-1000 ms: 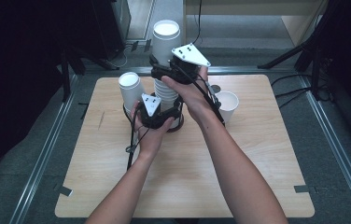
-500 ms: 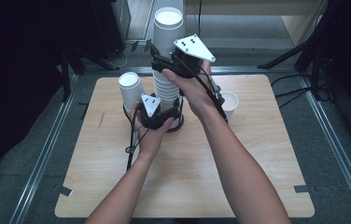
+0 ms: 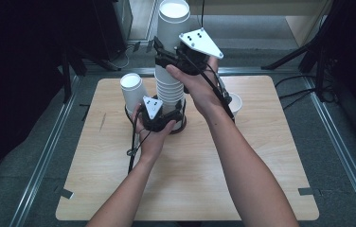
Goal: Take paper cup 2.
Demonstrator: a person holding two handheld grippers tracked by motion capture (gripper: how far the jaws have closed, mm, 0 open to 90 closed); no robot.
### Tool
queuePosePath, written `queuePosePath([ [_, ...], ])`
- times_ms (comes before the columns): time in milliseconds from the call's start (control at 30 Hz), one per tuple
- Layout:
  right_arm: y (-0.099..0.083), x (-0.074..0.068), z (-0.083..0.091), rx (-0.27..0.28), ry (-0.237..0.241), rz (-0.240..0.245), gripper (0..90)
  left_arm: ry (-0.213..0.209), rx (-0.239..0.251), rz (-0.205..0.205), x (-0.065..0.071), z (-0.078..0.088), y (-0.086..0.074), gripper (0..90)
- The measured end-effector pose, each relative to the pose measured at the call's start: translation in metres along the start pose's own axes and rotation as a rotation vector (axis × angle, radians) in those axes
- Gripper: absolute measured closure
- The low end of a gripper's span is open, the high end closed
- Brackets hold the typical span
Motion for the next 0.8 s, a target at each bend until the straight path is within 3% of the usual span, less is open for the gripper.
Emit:
queuePosePath([
  [300, 0.017, 0.001, 0.008, 0.030, -0.003, -0.012, 15.2, 0.006, -0.003, 0.001, 0.001, 0.000, 0.000, 14.2],
  [533, 0.024, 0.012, 0.015, 0.044, -0.026, -0.010, 15.2, -0.010, -0.010, 0.005, -0.001, 0.002, 0.000, 12.8],
  [800, 0.026, 0.025, 0.025, 0.058, -0.055, 0.003, 15.3, -0.045, -0.016, 0.015, -0.003, 0.006, -0.002, 3.1],
])
Point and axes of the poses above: each handheld gripper's, and its own axes: z roughly backward along the jaws, y roughly out of its top, x roughly to its right, the point moved 1 cm from there along -z, roughly forward along the jaws, and after that the axes turned 15 degrees about -z, right-handed, at the moved point
